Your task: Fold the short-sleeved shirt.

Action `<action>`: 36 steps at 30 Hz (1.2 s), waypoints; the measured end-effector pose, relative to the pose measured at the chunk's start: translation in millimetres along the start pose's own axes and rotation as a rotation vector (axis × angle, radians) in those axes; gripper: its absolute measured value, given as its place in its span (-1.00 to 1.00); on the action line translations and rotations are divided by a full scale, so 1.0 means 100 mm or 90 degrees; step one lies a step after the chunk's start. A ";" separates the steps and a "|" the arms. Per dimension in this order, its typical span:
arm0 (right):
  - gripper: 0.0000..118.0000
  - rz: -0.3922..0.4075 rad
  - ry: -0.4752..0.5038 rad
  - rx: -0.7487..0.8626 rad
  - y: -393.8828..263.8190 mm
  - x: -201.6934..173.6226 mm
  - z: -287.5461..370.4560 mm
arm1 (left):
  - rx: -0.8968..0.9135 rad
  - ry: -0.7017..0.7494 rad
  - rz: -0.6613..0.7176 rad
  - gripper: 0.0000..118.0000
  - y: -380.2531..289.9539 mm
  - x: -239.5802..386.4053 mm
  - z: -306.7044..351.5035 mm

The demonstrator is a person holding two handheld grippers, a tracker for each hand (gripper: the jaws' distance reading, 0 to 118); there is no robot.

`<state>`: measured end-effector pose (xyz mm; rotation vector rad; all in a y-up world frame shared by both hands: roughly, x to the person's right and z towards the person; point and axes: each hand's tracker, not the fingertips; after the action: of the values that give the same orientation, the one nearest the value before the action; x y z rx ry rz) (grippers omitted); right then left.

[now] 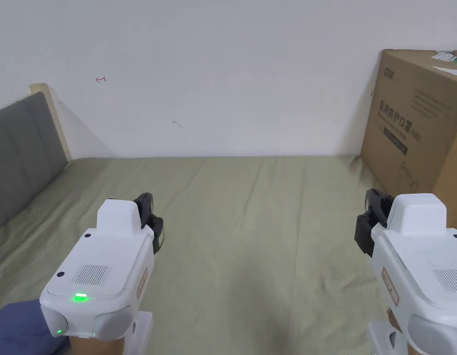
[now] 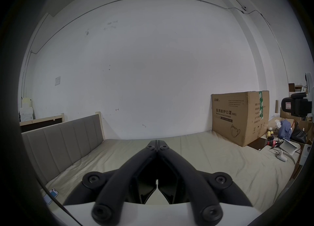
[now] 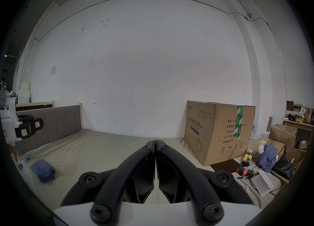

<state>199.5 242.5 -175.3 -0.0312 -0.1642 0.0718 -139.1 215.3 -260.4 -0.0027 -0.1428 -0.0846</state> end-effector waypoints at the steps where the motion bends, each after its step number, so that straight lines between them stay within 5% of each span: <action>1: -1.00 0.001 0.000 0.001 0.00 0.00 0.00 | -0.001 0.001 0.002 -1.00 0.00 -0.01 -0.01; 36: -1.00 0.018 0.001 -0.008 -0.01 -0.13 -0.03 | -0.008 0.001 0.015 -1.00 -0.01 -0.10 -0.02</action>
<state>187.5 240.4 -179.9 -0.0461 -0.1618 0.0992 -148.4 214.8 -263.8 -0.0170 -0.1399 -0.0619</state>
